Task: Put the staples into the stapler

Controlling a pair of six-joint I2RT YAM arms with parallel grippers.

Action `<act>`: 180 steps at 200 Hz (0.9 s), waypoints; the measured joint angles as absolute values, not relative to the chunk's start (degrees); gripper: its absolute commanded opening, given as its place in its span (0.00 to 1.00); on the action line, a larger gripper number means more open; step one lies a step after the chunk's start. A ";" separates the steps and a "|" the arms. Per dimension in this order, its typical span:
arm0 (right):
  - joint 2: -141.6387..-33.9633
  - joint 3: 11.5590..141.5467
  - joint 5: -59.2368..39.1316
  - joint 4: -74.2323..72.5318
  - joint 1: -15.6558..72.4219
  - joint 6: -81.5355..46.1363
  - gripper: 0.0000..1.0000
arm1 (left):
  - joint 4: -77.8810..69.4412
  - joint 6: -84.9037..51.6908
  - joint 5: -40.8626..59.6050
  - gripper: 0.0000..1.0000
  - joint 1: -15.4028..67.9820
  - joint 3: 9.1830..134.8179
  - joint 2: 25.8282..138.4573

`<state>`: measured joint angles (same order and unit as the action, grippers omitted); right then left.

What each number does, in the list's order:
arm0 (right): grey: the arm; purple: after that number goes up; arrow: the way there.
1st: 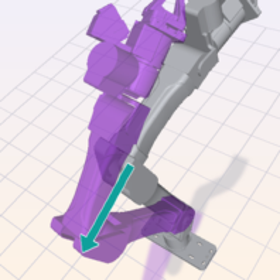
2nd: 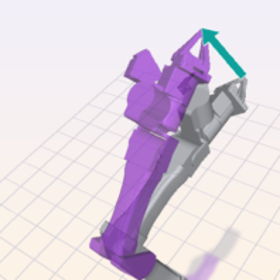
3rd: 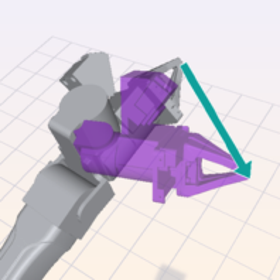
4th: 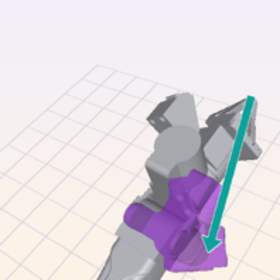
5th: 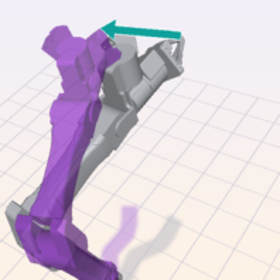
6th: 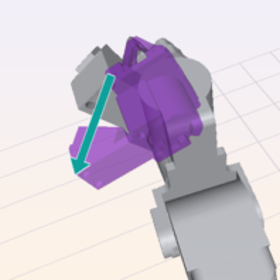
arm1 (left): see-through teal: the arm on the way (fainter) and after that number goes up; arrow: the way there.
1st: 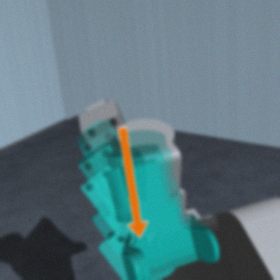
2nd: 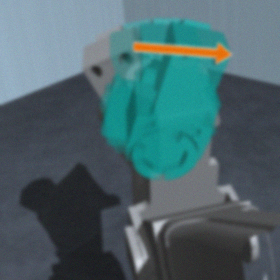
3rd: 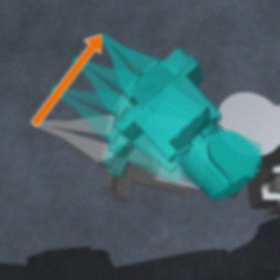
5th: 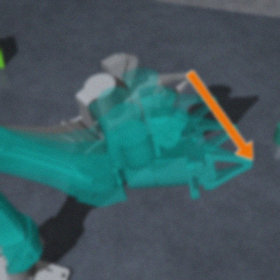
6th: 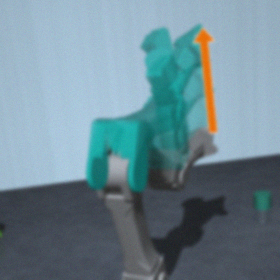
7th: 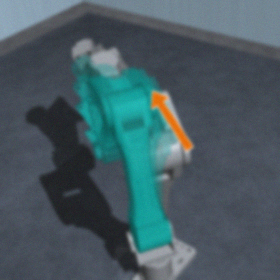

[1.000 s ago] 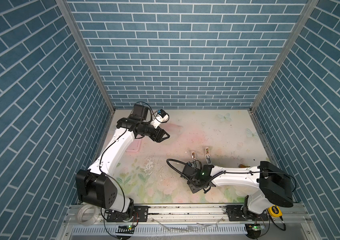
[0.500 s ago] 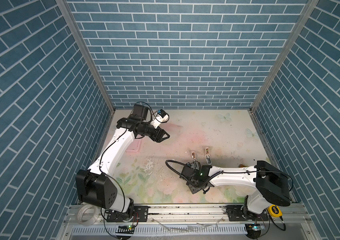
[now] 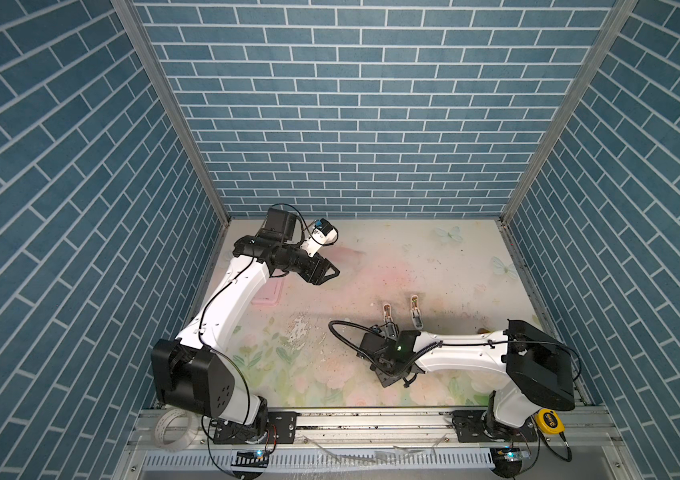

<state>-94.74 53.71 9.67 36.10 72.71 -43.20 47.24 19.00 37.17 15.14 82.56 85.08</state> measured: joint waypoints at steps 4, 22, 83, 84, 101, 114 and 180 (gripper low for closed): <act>-94.74 53.71 9.72 36.07 72.71 -43.22 0.23 | 47.24 19.00 37.17 0.69 15.14 82.56 85.08; -94.83 53.74 9.80 36.07 72.71 -43.24 0.23 | 47.22 18.98 37.21 0.69 15.14 82.52 85.08; -95.26 53.84 10.09 35.97 72.75 -43.70 0.22 | 46.98 18.94 37.36 0.69 15.14 81.60 85.08; -95.26 53.84 10.09 35.97 72.75 -43.70 0.22 | 46.98 18.94 37.36 0.69 15.14 81.60 85.08; -95.31 53.84 10.09 35.97 72.75 -43.70 0.22 | 46.85 18.90 37.36 0.69 15.14 81.60 85.08; -95.37 53.84 10.09 35.94 72.75 -43.70 0.22 | 46.78 18.90 37.45 0.69 15.14 81.60 85.08; -95.53 53.84 9.82 35.68 72.82 -44.21 0.16 | 46.78 18.87 37.54 0.69 15.14 81.58 85.08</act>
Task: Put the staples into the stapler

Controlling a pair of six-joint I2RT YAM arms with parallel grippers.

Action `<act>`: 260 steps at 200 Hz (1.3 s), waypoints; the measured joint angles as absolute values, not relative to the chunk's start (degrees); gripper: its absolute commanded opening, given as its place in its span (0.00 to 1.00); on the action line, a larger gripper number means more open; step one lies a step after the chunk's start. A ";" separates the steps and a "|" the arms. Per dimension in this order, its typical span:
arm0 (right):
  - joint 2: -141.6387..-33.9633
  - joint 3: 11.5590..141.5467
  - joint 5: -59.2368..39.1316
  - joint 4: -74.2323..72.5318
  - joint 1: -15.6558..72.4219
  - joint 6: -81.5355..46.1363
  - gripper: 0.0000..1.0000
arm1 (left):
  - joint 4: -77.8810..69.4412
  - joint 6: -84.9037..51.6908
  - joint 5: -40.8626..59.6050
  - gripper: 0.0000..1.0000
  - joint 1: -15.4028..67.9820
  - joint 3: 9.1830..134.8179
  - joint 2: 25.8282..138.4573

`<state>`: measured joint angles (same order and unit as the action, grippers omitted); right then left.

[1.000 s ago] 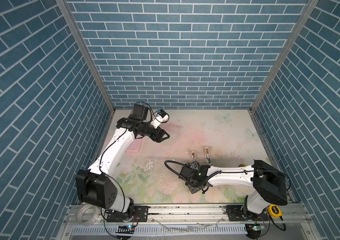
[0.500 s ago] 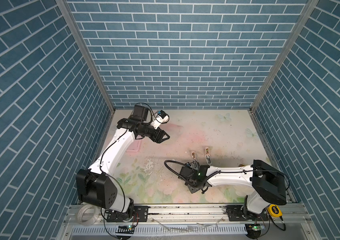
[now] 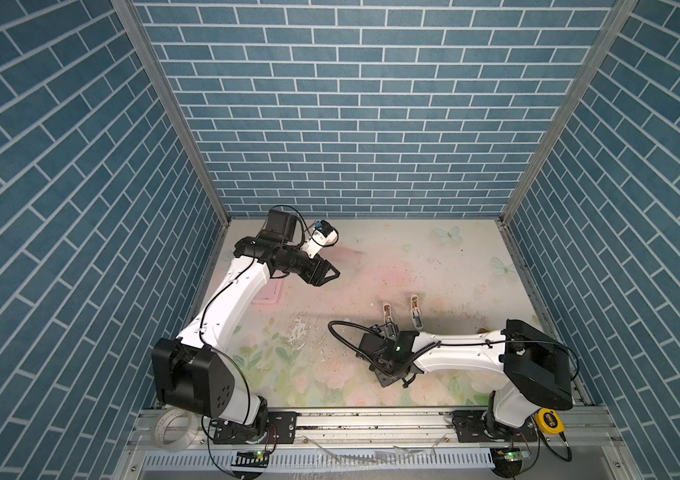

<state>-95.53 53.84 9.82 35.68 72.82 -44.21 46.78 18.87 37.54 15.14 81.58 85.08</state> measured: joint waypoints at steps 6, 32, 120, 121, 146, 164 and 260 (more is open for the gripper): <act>-95.53 53.84 9.82 35.68 72.86 -44.29 0.15 | 46.81 18.87 37.54 0.69 15.14 81.56 85.08; -95.53 53.84 9.82 35.73 72.86 -44.71 0.11 | 46.74 18.87 37.56 0.69 15.14 81.36 85.08; -95.50 54.06 10.31 36.23 72.86 -44.75 0.04 | 46.65 18.87 37.56 0.69 15.14 81.06 85.08; -95.50 54.06 10.33 36.25 72.86 -44.75 0.04 | 46.65 18.87 37.56 0.69 15.14 81.06 85.08; -95.46 54.06 11.25 37.08 72.86 -44.75 0.03 | 46.61 18.87 37.56 0.69 15.14 80.95 85.08; -95.42 54.06 11.94 37.69 72.86 -44.75 0.03 | 46.61 18.85 37.56 0.69 15.14 80.95 85.03; -94.52 55.61 12.97 38.76 72.86 -44.75 0.03 | 46.39 18.81 37.63 0.69 15.14 80.68 84.71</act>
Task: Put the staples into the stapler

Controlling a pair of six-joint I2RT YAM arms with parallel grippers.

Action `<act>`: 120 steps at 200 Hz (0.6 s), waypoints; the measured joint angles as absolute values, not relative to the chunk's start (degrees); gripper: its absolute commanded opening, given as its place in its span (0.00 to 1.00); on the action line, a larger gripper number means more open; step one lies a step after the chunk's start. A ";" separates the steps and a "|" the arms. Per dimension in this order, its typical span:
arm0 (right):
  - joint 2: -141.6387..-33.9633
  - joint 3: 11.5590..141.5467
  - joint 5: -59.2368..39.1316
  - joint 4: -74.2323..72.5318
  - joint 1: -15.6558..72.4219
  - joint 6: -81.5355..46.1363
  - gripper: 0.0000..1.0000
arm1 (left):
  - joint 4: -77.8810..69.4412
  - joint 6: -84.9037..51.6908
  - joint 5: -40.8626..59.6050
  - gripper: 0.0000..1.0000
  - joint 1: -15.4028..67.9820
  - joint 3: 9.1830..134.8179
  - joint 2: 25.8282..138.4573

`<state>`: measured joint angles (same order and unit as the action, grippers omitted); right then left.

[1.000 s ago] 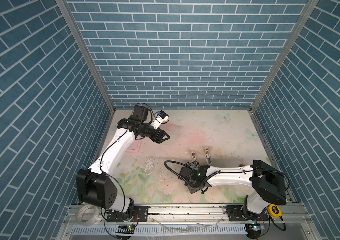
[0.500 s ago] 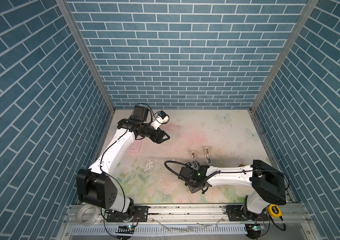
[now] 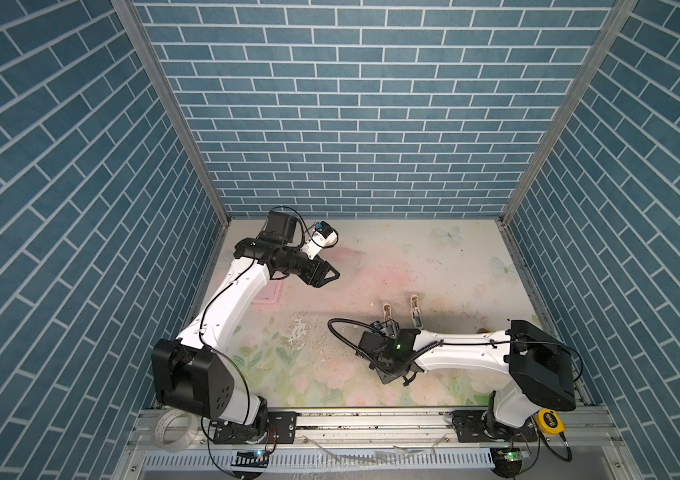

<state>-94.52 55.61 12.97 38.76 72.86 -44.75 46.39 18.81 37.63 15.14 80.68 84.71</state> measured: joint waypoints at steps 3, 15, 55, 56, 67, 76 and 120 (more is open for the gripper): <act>-94.52 55.61 12.97 38.74 72.86 -44.75 0.03 | 46.39 18.81 37.63 0.69 15.14 80.68 84.71; -94.52 55.55 13.04 38.50 72.86 -44.75 0.03 | 46.33 18.79 37.67 0.69 15.14 80.62 84.68; -94.52 55.53 13.37 37.15 72.86 -44.80 0.03 | 45.74 18.68 37.91 0.67 15.14 77.30 83.33; -94.52 55.51 13.37 37.10 72.86 -44.80 0.03 | 45.76 18.70 37.91 0.67 15.14 77.23 83.33; -94.52 55.42 13.41 36.45 72.86 -44.99 0.02 | 45.65 18.33 37.54 0.67 15.14 75.66 82.91; -94.52 55.27 13.45 35.97 72.86 -45.21 0.03 | 45.19 17.72 37.17 0.68 15.14 74.00 82.30; -94.61 54.87 13.47 33.32 72.42 -45.63 0.02 | 42.17 10.90 34.72 0.68 15.05 61.23 74.22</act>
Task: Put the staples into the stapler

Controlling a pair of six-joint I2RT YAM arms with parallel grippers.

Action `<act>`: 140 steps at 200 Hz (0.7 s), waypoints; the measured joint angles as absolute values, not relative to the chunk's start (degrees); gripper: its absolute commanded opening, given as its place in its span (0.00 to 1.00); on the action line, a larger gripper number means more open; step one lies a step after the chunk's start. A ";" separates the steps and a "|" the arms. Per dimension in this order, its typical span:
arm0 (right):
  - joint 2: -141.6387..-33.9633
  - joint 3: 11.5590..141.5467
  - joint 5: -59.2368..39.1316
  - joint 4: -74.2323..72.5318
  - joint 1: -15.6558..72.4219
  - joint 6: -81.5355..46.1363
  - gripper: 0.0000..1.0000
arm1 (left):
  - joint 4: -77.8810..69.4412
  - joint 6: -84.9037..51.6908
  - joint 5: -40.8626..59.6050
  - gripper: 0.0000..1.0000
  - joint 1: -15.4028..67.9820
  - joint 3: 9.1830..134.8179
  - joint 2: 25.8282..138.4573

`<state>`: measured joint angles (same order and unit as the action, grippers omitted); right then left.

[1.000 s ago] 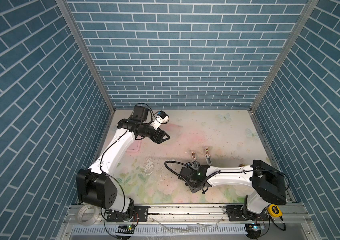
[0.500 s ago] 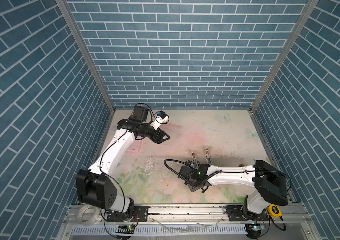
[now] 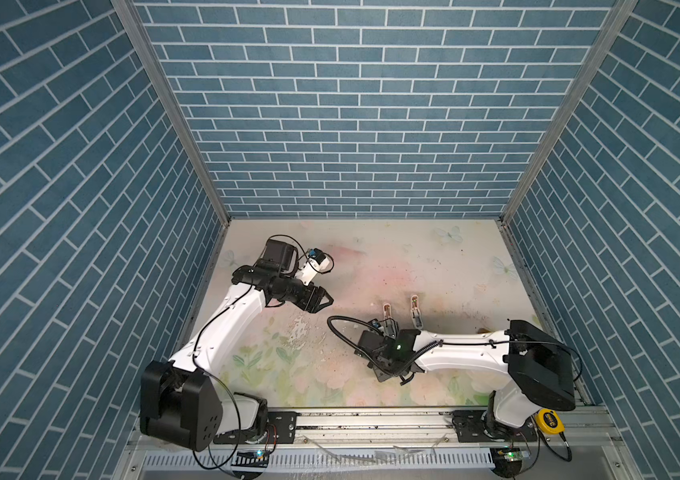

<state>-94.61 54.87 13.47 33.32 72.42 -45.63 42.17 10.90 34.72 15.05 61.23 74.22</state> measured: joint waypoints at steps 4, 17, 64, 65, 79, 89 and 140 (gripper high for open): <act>-94.61 54.81 13.45 32.93 72.29 -45.74 0.02 | 41.78 10.13 34.65 0.68 15.03 60.66 73.69; -94.61 54.41 13.26 31.51 71.94 -46.26 0.02 | 40.45 7.97 34.50 0.68 14.94 59.42 72.90; -94.78 53.89 12.69 28.05 69.52 -46.85 0.02 | 35.22 1.15 35.22 0.69 12.75 54.57 73.25; -94.83 53.89 12.64 27.97 69.41 -46.92 0.02 | 35.16 0.97 35.20 0.69 12.67 54.43 73.23; -95.29 53.89 12.23 27.27 68.69 -47.29 0.02 | 33.91 -0.97 35.27 0.68 10.92 52.62 72.90; -95.72 53.89 11.79 26.74 68.10 -47.68 0.02 | 33.12 -2.39 35.51 0.69 9.54 51.42 72.38; -96.64 53.89 8.62 23.86 65.32 -49.08 0.02 | 27.14 -8.23 40.93 0.72 6.39 46.13 68.38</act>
<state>-96.64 53.89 8.62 23.86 65.32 -49.08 27.14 -8.23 40.93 6.39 46.13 68.38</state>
